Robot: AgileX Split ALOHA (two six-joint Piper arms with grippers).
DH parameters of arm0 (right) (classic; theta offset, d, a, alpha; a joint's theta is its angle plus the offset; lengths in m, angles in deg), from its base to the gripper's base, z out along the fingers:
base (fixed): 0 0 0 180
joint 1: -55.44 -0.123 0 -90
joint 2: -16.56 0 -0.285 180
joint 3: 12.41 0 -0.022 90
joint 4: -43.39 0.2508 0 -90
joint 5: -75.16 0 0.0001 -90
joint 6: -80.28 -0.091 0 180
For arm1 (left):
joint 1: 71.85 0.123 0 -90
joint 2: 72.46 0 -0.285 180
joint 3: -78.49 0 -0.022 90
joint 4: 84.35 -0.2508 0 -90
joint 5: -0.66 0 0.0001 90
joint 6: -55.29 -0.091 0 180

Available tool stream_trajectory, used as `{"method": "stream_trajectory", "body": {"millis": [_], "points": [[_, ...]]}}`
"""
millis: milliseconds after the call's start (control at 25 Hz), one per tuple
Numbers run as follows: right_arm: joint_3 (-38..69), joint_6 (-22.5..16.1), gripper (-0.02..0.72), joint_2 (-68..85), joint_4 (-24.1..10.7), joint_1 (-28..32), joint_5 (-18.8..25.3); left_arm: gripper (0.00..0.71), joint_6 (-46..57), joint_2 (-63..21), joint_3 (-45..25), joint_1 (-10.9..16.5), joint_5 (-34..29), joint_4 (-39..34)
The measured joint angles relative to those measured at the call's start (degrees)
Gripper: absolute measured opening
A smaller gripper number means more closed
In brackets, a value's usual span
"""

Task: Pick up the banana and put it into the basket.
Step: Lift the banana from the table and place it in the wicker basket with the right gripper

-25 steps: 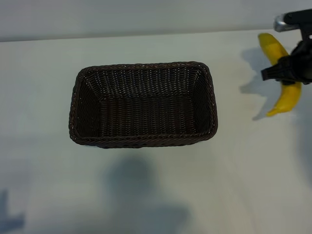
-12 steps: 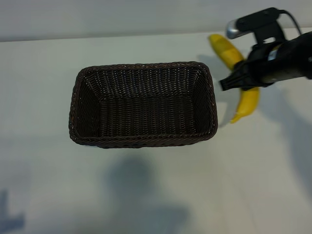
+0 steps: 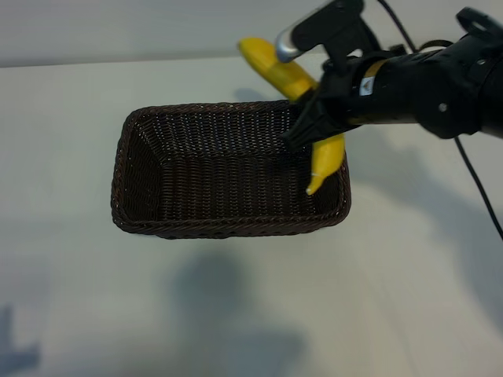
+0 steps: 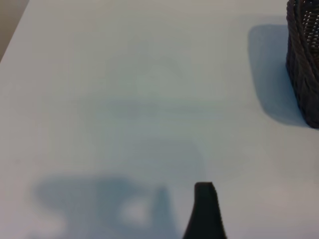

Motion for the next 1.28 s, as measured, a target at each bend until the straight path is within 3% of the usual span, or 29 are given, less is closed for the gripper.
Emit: {"method": "stream_trajectory", "body": {"millis": [680, 1040, 1280], "points": [[0.00, 9.07, 0.426, -6.34, 0.00, -3.13, -8.25, 0.578, -0.07, 0.00, 0.00, 0.00, 0.00, 0.00], [-0.06, 20.06, 0.426, -11.50, -0.09, -7.09, -9.69, 0.578, -0.07, 0.00, 0.00, 0.00, 0.00, 0.00], [-0.42, 24.39, 0.426, -14.53, -0.09, -7.66, -10.15, 0.578, -0.07, 0.00, 0.00, 0.00, 0.00, 0.00]]}}
